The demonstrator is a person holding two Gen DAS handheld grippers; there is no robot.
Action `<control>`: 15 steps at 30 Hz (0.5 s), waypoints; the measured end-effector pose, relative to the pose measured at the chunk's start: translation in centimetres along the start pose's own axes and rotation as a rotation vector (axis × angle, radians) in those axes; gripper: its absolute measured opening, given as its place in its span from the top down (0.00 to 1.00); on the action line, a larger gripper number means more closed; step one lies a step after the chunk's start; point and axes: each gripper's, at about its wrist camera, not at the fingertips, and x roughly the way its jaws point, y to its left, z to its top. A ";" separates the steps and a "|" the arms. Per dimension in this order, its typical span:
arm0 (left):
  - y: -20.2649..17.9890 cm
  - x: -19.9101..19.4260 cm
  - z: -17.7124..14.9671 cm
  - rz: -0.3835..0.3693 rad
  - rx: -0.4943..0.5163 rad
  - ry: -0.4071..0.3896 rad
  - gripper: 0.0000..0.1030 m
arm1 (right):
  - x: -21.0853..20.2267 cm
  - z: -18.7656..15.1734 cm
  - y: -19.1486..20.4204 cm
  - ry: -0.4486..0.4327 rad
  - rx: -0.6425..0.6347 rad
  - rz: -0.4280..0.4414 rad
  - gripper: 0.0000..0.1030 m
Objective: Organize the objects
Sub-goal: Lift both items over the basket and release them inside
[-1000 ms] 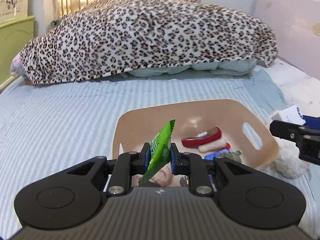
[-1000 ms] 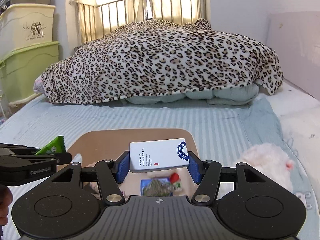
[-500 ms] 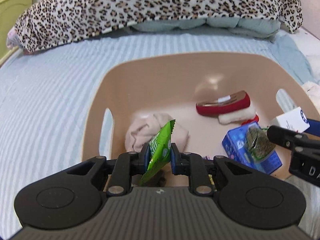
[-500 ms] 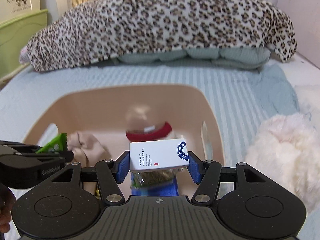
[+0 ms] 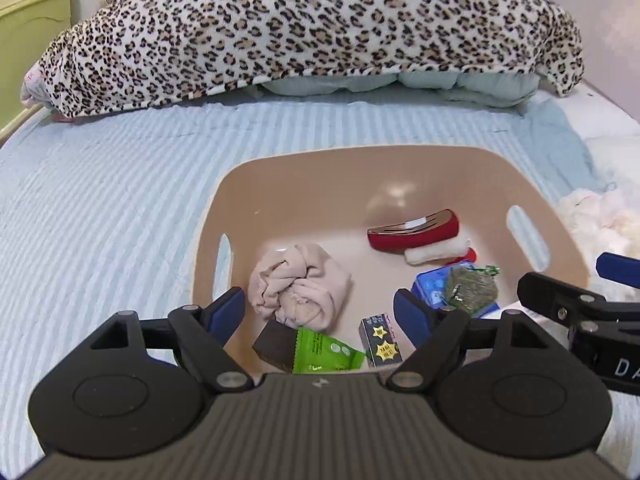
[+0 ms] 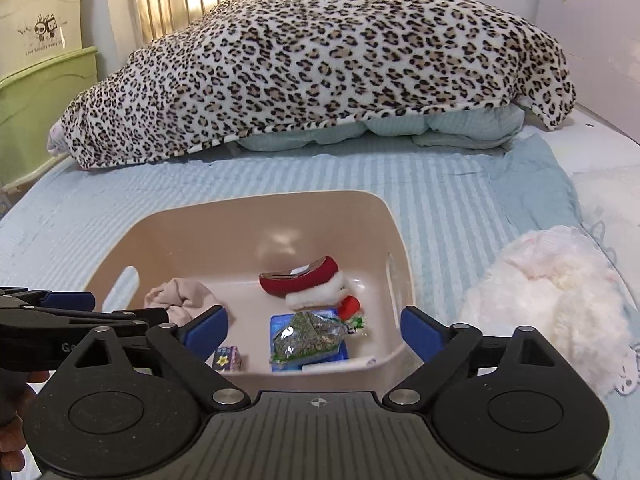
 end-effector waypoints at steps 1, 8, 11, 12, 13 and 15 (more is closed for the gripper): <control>0.0 -0.5 -0.1 0.002 0.005 -0.007 0.19 | -0.5 -0.1 0.0 -0.001 0.003 0.001 0.05; 0.4 -3.4 -1.3 0.017 0.011 -0.034 0.14 | -4.0 -1.2 0.3 -0.021 0.013 -0.003 0.02; 0.8 -4.6 -2.1 0.012 0.015 -0.041 0.14 | -5.3 -1.7 0.5 -0.023 0.018 -0.001 0.02; 0.9 -5.0 -2.3 0.010 0.016 -0.042 0.14 | -5.8 -1.9 0.6 -0.023 0.022 0.002 0.01; 1.0 -5.4 -2.7 0.006 0.016 -0.041 0.14 | -6.2 -2.2 0.6 -0.024 0.025 0.007 0.01; 1.2 -6.1 -3.3 0.003 0.018 -0.043 0.14 | -7.1 -2.8 0.7 -0.025 0.030 0.015 0.00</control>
